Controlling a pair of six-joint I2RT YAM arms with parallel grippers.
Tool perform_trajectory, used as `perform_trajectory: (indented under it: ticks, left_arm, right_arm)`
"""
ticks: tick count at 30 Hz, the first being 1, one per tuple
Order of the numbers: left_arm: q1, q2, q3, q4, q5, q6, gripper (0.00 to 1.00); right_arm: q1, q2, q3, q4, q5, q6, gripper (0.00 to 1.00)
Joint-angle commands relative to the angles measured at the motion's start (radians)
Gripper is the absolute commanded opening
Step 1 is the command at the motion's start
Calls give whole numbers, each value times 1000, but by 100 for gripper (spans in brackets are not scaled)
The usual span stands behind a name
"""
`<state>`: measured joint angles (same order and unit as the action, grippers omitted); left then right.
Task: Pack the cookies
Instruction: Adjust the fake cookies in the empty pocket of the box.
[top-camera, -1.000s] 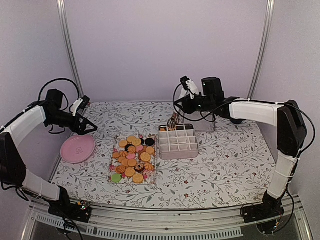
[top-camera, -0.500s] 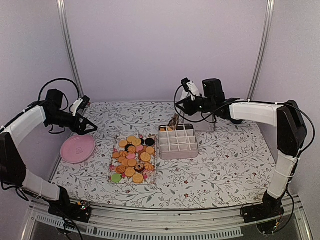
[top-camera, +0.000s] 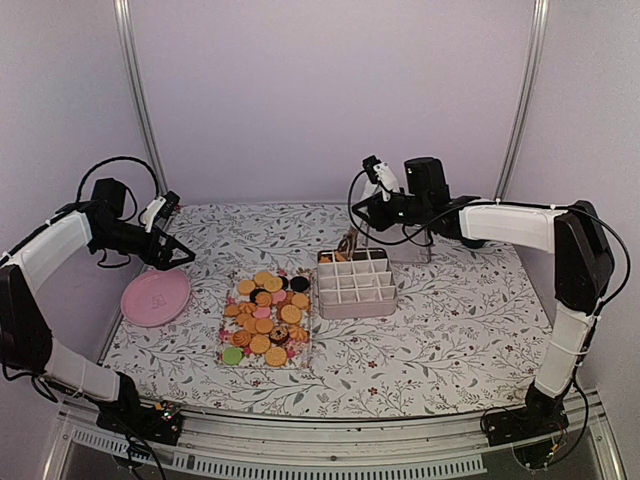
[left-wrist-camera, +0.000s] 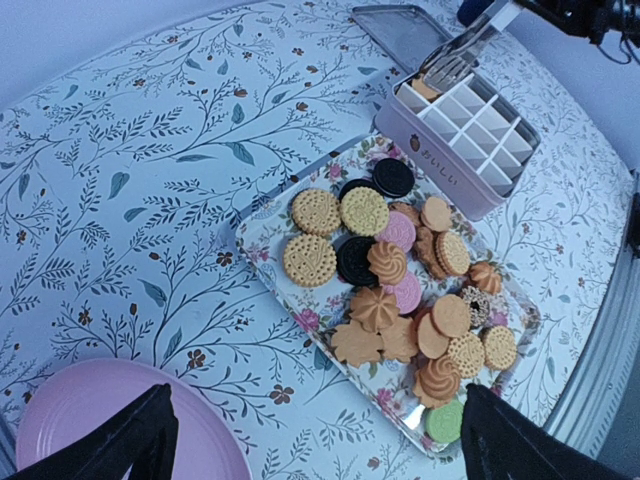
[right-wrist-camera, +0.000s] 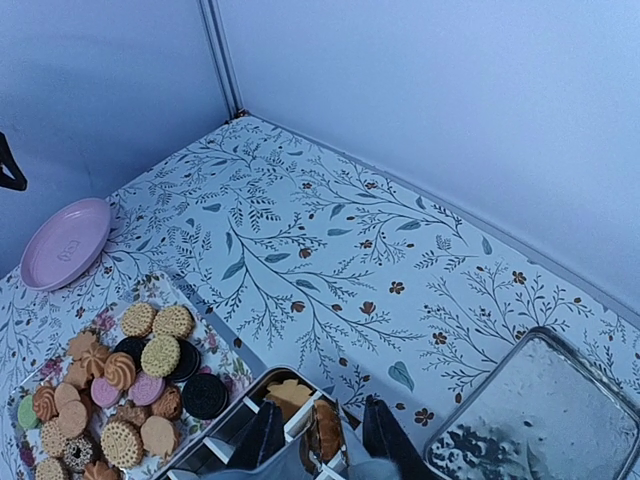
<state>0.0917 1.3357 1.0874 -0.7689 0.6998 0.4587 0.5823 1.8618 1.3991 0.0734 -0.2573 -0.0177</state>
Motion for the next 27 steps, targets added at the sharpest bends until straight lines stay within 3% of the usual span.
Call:
perform_trajectory:
  ticks: [1, 11, 19, 27]
  left_arm:
    - [0, -5, 25, 11, 19, -8, 99]
    - [0, -3, 27, 14, 25, -12, 99]
    - [1, -3, 31, 15, 25, -12, 99]
    - [0, -2, 31, 15, 32, -14, 99]
  right_arm:
    - [11, -48, 16, 16, 58, -19, 20]
    - [55, -38, 36, -9, 121, -39, 20]
    - [62, -66, 65, 5, 116, -27, 41]
    - [72, -128, 68, 7, 85, -21, 40]
